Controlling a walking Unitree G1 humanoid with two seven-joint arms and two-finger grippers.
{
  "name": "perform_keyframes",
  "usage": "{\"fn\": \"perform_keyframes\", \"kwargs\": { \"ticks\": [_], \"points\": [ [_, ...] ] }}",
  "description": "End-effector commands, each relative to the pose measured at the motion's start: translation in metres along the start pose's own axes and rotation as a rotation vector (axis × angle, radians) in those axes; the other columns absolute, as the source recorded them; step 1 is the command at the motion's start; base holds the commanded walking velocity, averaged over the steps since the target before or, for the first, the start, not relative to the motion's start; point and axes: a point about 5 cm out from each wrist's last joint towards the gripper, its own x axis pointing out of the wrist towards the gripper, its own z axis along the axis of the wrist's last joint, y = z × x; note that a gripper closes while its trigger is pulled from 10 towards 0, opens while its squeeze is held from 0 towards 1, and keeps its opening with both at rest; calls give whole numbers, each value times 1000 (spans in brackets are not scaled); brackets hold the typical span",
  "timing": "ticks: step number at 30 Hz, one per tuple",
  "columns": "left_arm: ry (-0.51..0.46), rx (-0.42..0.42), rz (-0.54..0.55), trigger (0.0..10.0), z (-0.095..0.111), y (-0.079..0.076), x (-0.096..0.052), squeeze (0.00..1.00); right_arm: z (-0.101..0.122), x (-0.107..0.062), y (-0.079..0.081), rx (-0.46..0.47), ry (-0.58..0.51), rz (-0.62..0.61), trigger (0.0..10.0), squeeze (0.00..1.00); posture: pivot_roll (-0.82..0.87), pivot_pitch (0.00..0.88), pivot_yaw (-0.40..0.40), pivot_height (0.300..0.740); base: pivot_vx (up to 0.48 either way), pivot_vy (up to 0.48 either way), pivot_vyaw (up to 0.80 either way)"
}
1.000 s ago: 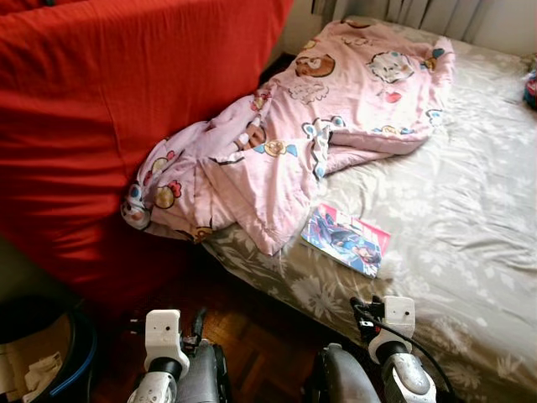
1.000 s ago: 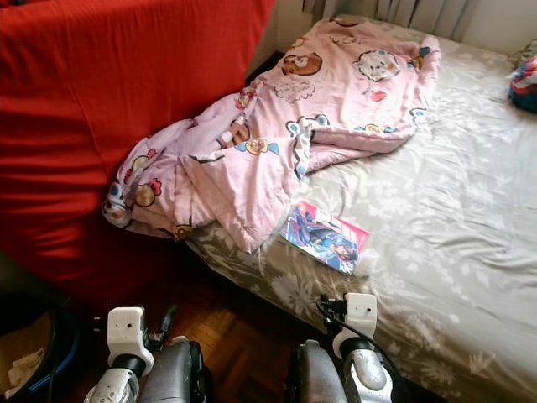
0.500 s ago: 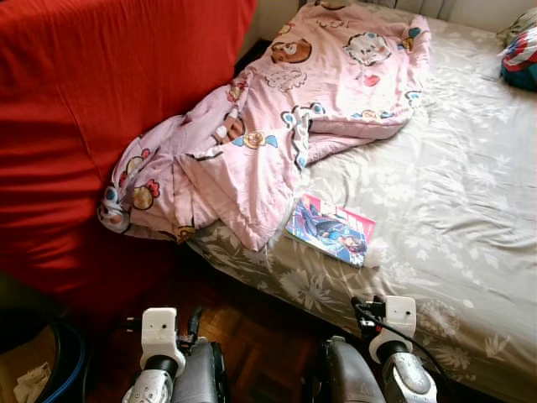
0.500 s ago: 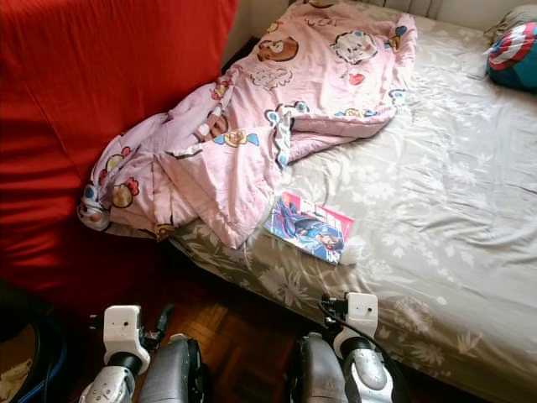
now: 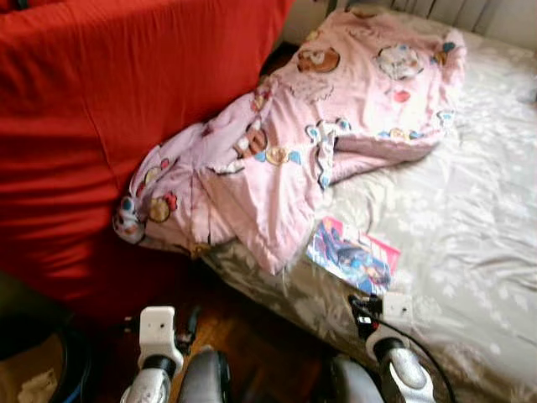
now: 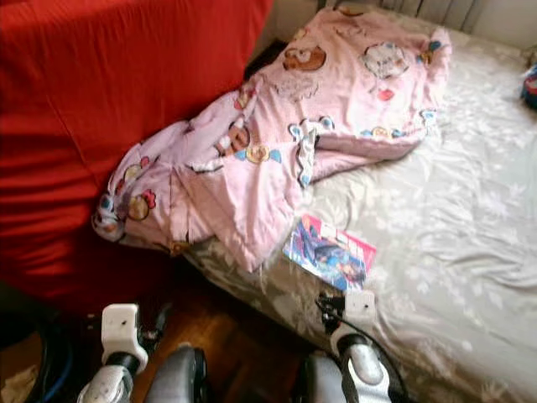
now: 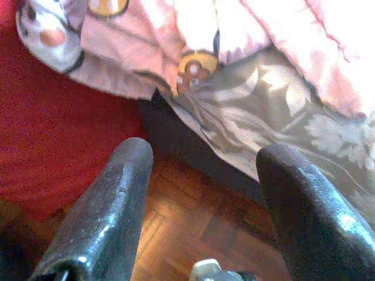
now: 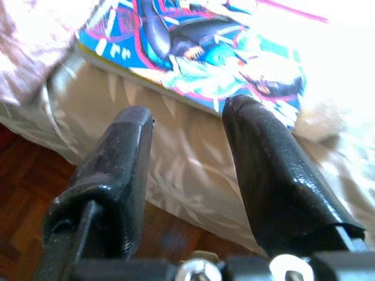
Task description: Clean up the room
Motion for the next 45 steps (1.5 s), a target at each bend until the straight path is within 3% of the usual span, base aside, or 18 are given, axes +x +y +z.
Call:
{"fn": "perform_keyframes", "kwargs": {
  "ticks": [1, 8, 15, 22, 30, 31, 32, 39, 45],
  "points": [
    [19, -19, -3, 10000, -4, -3, -2, 0, -9, -7, -9, 3, 39, -33, 10000, 0, -48, 230, -11, 626, 398, 0, 0],
    [15, -17, -2, 10000, -4, -3, -3, 0, -7, -6, -13, 19, 28, -59, 10000, 0, -45, 231, -12, 626, 380, 0, 0],
    [12, -20, 0, 10000, -4, -2, -4, 0, -5, -5, -17, 33, 29, -98, 10000, 0, -42, 233, -12, 626, 0, 0, -299],
    [13, -17, -1, 10000, -4, -2, -4, 0, -1, -3, -15, 23, 2, -98, 10000, 0, -41, 235, -11, 626, 0, 0, -674],
    [16, -15, -6, 10000, -4, -3, -5, 0, 11, 4, -10, 58, -40, -78, 10000, 0, -37, 241, -6, 626, 0, 0, 0],
    [17, -14, -7, 10000, -4, -3, -5, 0, 14, 6, -10, 65, -44, -76, 10000, 812, -37, 241, -6, 626, 0, 0, 0],
    [17, -13, -7, 10000, -4, -3, -6, 0, 19, 9, -11, 87, -49, -89, 10000, 1000, -23, 250, 0, 626, 0, 0, 0],
    [20, 0, -7, 10000, -5, 2, -12, 0, 48, 26, -25, 146, -49, -183, 10000, 1000, -3, 265, 15, 626, 0, 0, 0],
    [23, 14, -13, 10000, -6, 6, -17, 0, 58, 32, -35, 188, -13, -240, 10000, 1000, 11, 262, 30, 626, 0, 0, 0]
  ]
}}
